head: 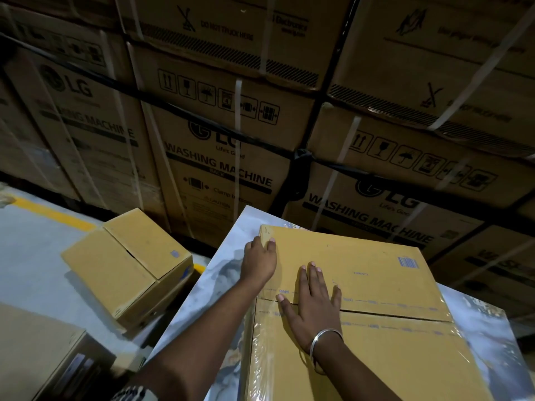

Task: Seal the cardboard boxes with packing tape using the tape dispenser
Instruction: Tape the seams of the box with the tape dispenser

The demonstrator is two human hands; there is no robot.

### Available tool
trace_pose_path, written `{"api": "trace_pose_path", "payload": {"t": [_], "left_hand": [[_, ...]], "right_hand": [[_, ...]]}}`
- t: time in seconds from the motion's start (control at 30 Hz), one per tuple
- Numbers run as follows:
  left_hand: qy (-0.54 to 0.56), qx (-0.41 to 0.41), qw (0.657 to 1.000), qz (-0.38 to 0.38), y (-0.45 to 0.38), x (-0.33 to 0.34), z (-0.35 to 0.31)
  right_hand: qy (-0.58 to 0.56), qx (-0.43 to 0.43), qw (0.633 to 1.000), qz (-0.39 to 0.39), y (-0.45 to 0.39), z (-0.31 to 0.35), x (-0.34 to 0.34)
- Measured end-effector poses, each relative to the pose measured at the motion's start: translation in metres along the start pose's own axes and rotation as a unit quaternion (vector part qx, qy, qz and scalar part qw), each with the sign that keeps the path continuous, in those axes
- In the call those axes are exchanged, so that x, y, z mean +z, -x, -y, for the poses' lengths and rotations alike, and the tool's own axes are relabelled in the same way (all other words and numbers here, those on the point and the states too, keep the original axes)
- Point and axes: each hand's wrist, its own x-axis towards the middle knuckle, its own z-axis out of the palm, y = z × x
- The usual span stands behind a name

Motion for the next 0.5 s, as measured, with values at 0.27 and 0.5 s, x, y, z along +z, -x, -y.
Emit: {"api": "trace_pose_path", "payload": {"t": [0.27,0.5], "left_hand": [[0.054,0.010,0.998,-0.042,-0.015,-0.003,-0.007],[0.043,-0.002,0.998,-0.047,-0.023,-0.001,-0.016]], "right_hand": [[0.000,0.000,1.000,0.005,-0.001,-0.001,0.000],[-0.005,0.003,1.000,0.010,-0.002,-0.001,-0.001]]}}
